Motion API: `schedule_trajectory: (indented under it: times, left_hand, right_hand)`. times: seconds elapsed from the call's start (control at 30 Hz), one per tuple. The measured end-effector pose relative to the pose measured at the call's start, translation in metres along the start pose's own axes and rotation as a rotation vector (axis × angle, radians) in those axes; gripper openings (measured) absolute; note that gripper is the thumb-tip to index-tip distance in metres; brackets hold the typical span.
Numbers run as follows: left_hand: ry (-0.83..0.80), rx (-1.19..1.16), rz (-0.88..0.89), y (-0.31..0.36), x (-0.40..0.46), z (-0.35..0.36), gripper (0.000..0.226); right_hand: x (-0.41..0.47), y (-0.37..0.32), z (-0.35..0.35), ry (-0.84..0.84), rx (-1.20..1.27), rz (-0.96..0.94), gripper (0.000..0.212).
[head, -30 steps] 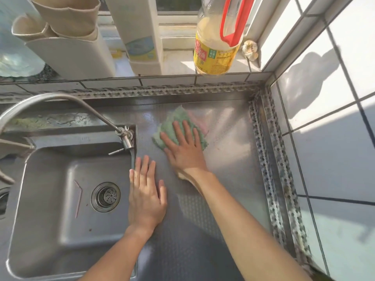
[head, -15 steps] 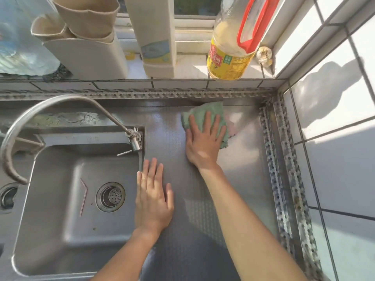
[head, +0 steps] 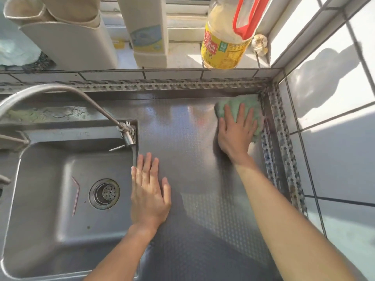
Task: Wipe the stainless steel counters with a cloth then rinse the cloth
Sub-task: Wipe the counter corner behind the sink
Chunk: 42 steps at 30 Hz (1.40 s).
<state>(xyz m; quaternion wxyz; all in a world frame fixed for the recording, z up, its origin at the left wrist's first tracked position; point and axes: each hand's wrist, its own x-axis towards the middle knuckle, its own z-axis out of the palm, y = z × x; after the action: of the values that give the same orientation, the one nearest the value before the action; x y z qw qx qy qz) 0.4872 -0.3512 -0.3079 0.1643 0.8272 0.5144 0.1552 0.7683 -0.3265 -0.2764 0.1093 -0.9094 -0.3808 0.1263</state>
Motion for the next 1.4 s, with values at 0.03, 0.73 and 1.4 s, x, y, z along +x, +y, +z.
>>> schedule_trajectory:
  times: [0.03,0.73,1.4]
  left_hand:
    - [0.0,0.001,-0.001,0.0,0.0,0.0,0.061]
    - [0.03,-0.007,0.051,-0.003,0.001,0.0,0.059]
    - [-0.223,-0.059,0.29,0.011,-0.23,-0.031,0.057]
  right_hand:
    - [0.002,-0.024,0.009,-0.008,0.021,0.005,0.052]
    - [-0.118,0.03,0.003,-0.063,-0.048,-0.087,0.053]
    - [-0.262,0.053,0.021,-0.148,-0.001,-0.187,0.052]
